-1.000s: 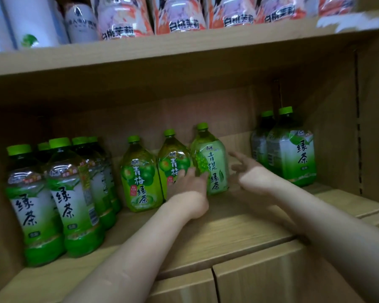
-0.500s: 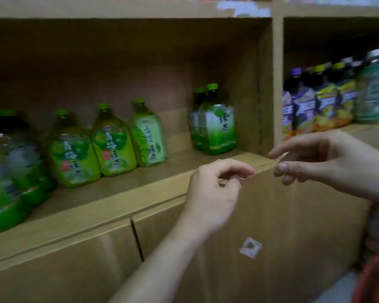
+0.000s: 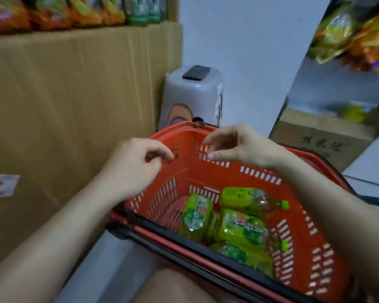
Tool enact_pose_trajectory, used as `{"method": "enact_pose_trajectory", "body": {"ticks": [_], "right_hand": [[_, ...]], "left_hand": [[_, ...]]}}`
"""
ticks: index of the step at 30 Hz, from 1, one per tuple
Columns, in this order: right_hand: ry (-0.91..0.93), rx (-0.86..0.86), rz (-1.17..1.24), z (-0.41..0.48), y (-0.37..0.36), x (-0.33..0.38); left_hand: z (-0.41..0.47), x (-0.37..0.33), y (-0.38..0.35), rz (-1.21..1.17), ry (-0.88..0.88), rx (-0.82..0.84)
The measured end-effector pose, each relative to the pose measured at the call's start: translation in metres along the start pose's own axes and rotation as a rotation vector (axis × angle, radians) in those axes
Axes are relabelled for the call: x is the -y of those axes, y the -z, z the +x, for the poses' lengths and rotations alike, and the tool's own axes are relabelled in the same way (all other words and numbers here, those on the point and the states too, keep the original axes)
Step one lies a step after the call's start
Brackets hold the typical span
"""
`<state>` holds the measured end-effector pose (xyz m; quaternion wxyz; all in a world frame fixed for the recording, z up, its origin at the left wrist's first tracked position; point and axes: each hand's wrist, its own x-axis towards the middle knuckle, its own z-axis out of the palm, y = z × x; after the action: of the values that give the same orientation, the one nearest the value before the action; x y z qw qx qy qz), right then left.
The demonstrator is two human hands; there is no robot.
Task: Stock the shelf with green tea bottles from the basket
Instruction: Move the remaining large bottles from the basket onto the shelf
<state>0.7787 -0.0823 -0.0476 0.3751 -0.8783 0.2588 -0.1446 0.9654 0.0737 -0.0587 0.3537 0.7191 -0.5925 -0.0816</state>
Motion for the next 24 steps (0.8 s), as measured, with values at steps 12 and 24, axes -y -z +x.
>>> {"method": "enact_pose_trajectory", "body": {"ticks": [12, 24], "right_hand": [[-0.878, 0.360, -0.756, -0.026, -0.026, -0.177], [-0.737, 0.457, -0.745, -0.021, -0.010, -0.181]], "left_hand": [[0.078, -0.028, -0.167, 0.239, -0.008, 0.706], [0.058, -0.021, -0.242, 0.176, 0.066, 0.882]]}}
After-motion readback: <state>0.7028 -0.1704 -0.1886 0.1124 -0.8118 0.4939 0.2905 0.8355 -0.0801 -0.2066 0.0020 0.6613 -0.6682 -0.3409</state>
